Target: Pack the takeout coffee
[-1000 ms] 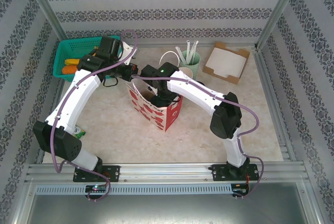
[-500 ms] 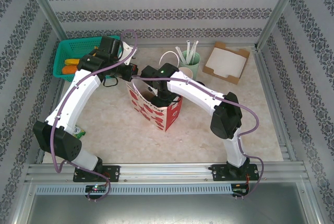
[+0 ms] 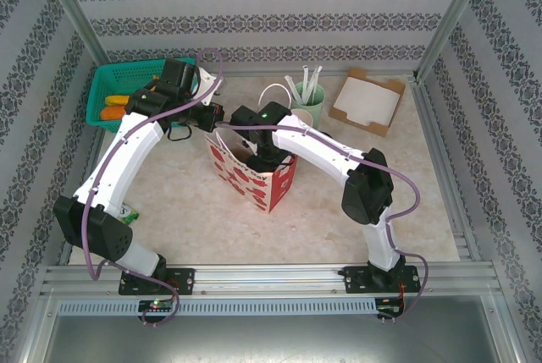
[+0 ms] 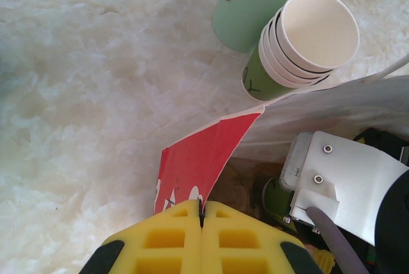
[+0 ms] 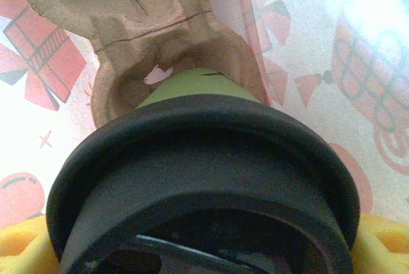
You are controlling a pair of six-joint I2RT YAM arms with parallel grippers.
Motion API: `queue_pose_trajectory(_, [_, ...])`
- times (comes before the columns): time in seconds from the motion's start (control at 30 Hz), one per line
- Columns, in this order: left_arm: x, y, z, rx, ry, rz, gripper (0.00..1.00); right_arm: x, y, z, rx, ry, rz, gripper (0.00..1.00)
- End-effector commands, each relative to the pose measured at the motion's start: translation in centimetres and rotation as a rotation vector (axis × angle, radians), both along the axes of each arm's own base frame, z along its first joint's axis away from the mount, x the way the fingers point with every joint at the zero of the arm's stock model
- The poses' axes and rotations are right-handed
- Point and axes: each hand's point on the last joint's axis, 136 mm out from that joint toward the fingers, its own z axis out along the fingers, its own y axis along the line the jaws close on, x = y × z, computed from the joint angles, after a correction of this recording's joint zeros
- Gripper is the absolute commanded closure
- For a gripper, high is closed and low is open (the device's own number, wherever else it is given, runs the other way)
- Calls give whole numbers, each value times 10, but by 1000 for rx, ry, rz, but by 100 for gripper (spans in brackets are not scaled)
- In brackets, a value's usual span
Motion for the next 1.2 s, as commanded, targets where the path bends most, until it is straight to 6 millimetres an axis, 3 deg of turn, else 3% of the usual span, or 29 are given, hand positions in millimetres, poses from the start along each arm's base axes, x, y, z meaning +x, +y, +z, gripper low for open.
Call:
queue_pose_trajectory(0.0, [3, 1, 8, -11, -39, -1, 100, 0, -5, 8, 18, 7, -30, 57])
queue_pose_trajectory(1.17, [4, 0, 7, -13, -36, -6, 100, 1, 5, -1, 83, 6, -42, 58])
